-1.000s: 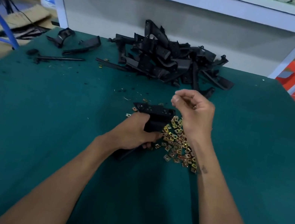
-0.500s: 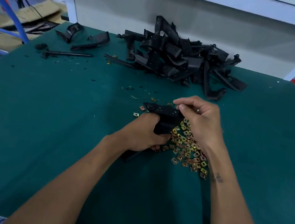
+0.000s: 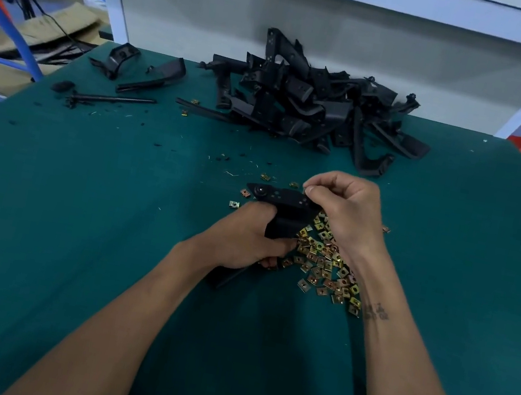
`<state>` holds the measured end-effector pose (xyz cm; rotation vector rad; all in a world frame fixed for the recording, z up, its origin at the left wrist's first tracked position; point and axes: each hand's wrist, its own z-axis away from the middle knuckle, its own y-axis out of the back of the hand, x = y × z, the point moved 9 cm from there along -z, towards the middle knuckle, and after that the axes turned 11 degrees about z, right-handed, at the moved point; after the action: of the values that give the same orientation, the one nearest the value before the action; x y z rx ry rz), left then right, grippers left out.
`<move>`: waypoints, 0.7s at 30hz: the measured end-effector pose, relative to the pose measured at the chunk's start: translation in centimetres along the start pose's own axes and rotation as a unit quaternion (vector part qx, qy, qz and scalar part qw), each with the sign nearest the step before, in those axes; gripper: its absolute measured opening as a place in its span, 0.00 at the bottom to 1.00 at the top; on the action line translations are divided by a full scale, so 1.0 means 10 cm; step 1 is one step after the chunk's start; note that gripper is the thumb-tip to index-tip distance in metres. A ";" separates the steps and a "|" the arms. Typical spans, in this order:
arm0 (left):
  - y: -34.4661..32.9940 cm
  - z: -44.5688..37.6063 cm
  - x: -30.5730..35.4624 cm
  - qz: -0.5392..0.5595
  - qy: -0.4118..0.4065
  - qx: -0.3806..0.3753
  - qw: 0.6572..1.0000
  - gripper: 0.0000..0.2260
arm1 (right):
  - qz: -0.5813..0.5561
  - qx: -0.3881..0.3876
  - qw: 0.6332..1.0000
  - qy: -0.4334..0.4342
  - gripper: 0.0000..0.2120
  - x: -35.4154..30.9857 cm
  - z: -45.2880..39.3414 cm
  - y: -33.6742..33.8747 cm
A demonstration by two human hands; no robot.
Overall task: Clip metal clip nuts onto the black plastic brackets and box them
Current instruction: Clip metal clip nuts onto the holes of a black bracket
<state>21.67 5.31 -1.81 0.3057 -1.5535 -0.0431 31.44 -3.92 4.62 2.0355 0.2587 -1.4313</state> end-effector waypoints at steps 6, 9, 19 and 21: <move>-0.01 -0.01 -0.04 0.024 0.002 -0.012 1.000 0.03 | -0.039 0.018 0.999 -0.025 0.11 0.01 0.00 0.01; -0.02 0.01 -0.02 0.031 -0.003 -0.012 0.999 0.03 | -0.036 -0.011 0.999 -0.022 0.12 -0.01 0.00 -0.03; 0.03 0.05 0.03 0.047 -0.028 0.040 0.998 0.17 | -0.070 -0.008 0.997 -0.039 0.08 0.07 0.08 -0.06; 0.05 0.06 0.02 0.057 -0.028 0.044 0.997 0.16 | -0.070 0.004 0.997 -0.033 0.08 0.06 0.10 -0.05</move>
<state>21.03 5.64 -1.56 0.2872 -1.6288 0.1081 30.64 -4.26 3.68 2.0062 0.3747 -1.5837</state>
